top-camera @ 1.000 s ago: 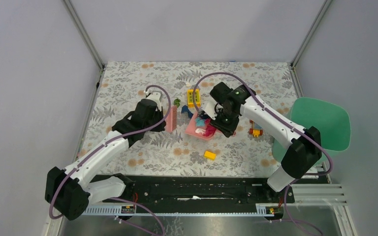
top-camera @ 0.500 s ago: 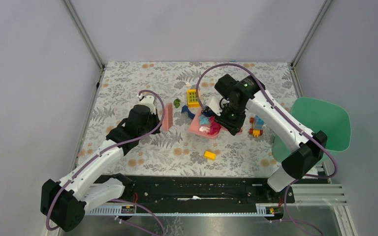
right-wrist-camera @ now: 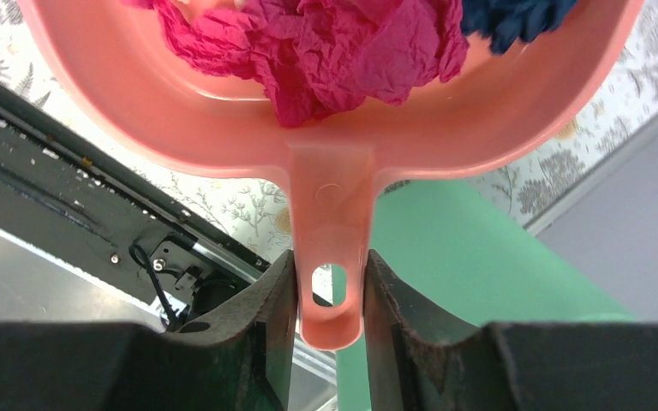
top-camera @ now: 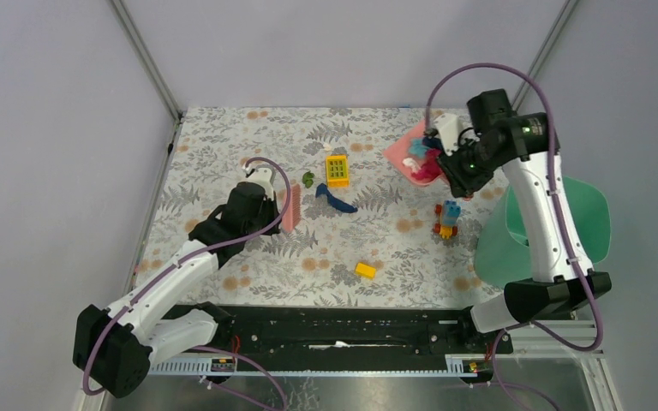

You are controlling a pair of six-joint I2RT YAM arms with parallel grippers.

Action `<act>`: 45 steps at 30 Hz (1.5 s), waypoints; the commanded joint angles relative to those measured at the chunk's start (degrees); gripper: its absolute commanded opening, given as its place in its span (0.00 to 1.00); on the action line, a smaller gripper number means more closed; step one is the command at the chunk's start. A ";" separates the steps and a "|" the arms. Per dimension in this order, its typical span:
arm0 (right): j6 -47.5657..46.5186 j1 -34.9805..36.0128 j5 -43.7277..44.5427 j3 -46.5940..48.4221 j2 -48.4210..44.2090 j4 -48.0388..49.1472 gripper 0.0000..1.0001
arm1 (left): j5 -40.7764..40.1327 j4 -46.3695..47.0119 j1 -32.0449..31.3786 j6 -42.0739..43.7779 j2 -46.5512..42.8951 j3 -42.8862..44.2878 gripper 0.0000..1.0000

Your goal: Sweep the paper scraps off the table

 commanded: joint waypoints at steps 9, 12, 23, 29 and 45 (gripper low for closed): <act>-9.53 -24.63 -2.54 -1.88 -7.44 -1.26 0.00 | 2.33 1.94 0.22 0.28 2.80 2.04 0.00; -12.33 -31.22 -2.72 -1.96 -8.01 -1.23 0.00 | 2.63 1.90 0.19 0.28 3.22 2.04 0.00; -23.53 -49.97 -2.33 -0.44 -7.91 -1.18 0.00 | 3.24 0.93 0.19 0.37 5.24 2.59 0.00; -32.47 -59.43 -0.30 1.41 -7.12 -1.22 0.00 | 3.27 0.67 0.22 0.37 5.90 2.65 0.00; -55.79 -62.92 19.00 -3.22 -13.78 -1.16 0.00 | 3.54 -0.19 0.19 0.38 6.81 3.27 0.00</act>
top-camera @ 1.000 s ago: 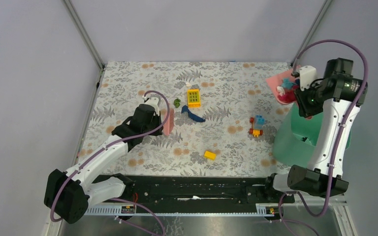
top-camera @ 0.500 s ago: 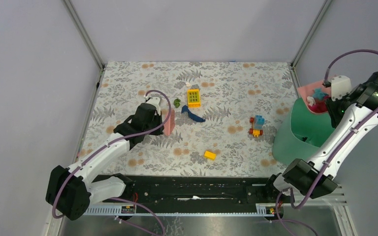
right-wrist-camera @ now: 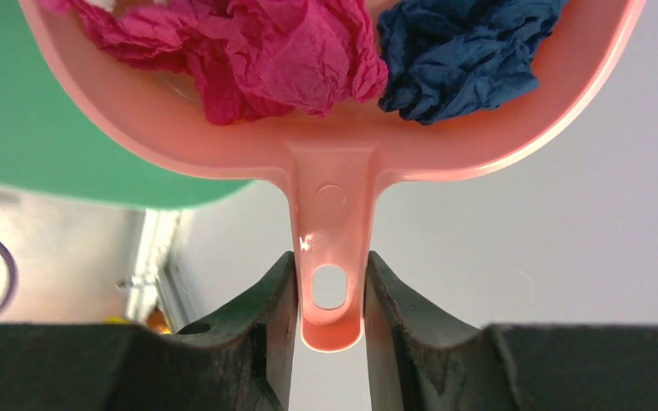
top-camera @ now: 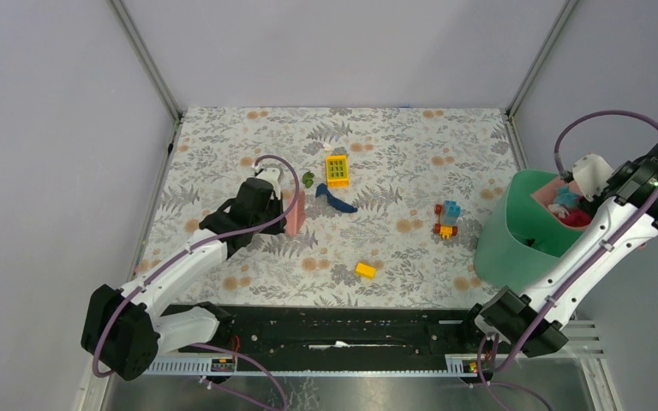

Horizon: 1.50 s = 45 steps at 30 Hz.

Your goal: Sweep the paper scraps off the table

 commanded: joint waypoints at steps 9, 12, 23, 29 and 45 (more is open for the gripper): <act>-20.14 -0.26 16.58 -2.66 -4.48 1.22 0.00 | 1.61 -0.26 0.21 0.37 0.95 1.88 0.00; -26.89 -0.26 18.69 -5.32 -6.03 8.98 0.00 | 1.76 -0.34 0.19 0.39 1.03 1.92 0.00; -34.79 -0.33 19.71 -11.77 -7.01 20.24 0.00 | 1.48 -0.42 0.21 0.46 1.07 1.72 0.00; -33.09 -0.26 19.42 -10.05 -5.00 20.22 0.00 | 2.14 -0.64 0.18 0.53 1.89 1.97 0.00; -31.73 -0.26 5.78 -1.00 -4.27 14.23 0.00 | 2.35 -0.70 0.20 0.57 2.26 2.03 0.00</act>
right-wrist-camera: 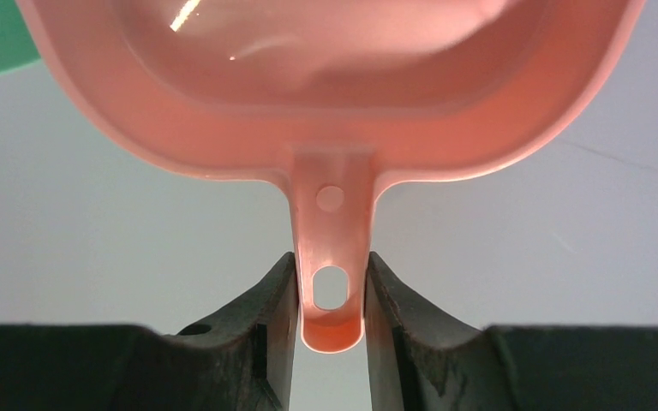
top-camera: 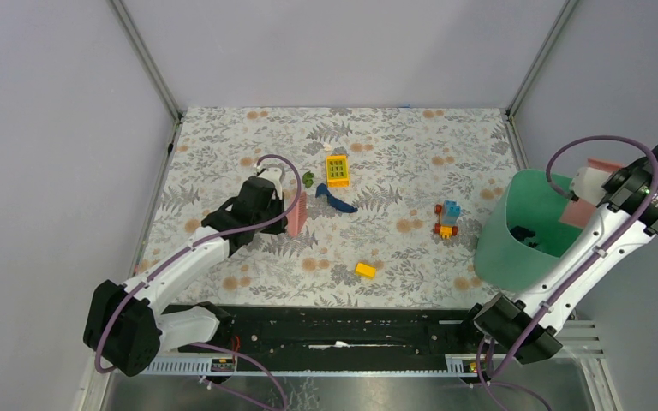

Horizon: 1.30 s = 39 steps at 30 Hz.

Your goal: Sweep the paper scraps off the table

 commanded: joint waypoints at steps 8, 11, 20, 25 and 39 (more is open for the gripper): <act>13.33 -0.11 -37.04 23.64 3.02 0.17 0.00 | 1.51 -0.66 0.17 0.56 0.97 1.49 0.00; 24.76 -0.13 -53.26 29.94 2.89 1.36 0.00 | 1.79 -0.63 0.24 0.59 1.33 1.77 0.00; 67.91 -0.12 -80.67 8.58 -12.28 34.02 0.00 | 1.54 -0.59 0.20 0.72 1.08 1.52 0.00; 93.26 -0.15 -83.03 14.31 -7.03 37.28 0.00 | 1.55 -0.69 0.18 0.81 2.23 1.70 0.00; 92.94 35.43 -40.90 12.28 11.04 26.57 0.00 | 0.68 -1.41 0.22 1.24 3.14 1.93 0.00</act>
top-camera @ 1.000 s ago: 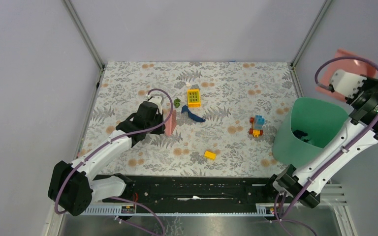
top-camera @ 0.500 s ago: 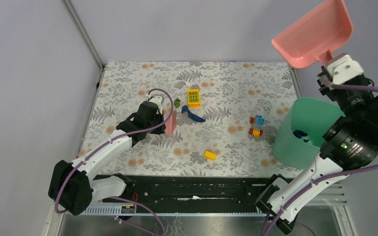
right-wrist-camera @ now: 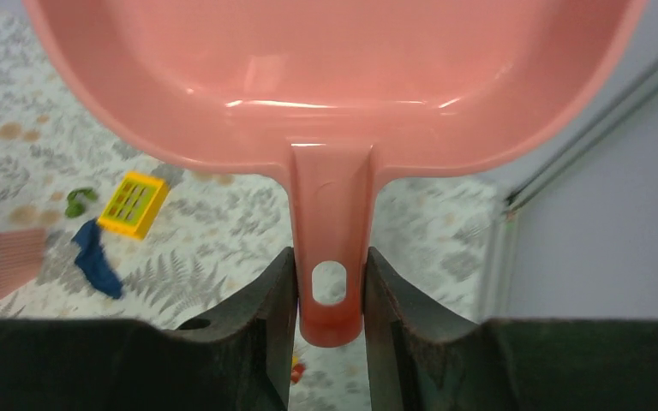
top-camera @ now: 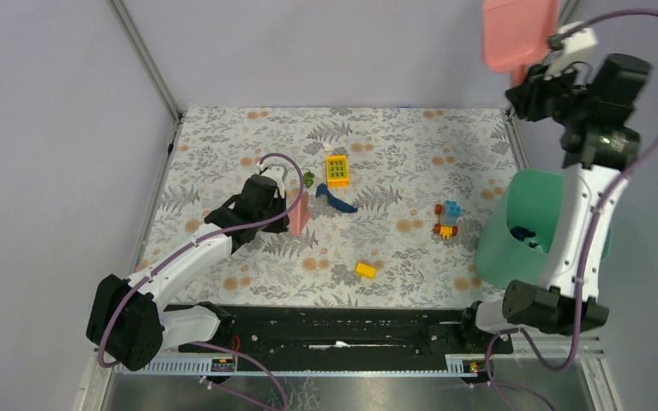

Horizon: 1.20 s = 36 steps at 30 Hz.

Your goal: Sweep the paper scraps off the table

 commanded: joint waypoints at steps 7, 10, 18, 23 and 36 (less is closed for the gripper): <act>0.24 30.09 27.17 -2.60 11.04 -9.84 0.00 | -0.74 -1.89 0.17 0.99 1.04 0.86 0.00; -1.47 37.28 29.38 -7.00 13.01 -13.55 0.00 | -1.28 -1.98 0.20 1.03 1.14 0.87 0.00; -10.15 42.11 31.73 -23.36 12.67 -24.71 0.00 | -2.11 -2.25 0.16 1.20 1.42 0.94 0.00; -11.10 42.71 33.57 -35.85 8.51 -24.55 0.00 | -2.47 -2.40 0.18 1.29 1.50 1.02 0.00; -8.59 47.65 35.64 -50.46 12.53 -12.85 0.11 | -2.56 -2.50 0.23 1.47 2.20 1.02 0.00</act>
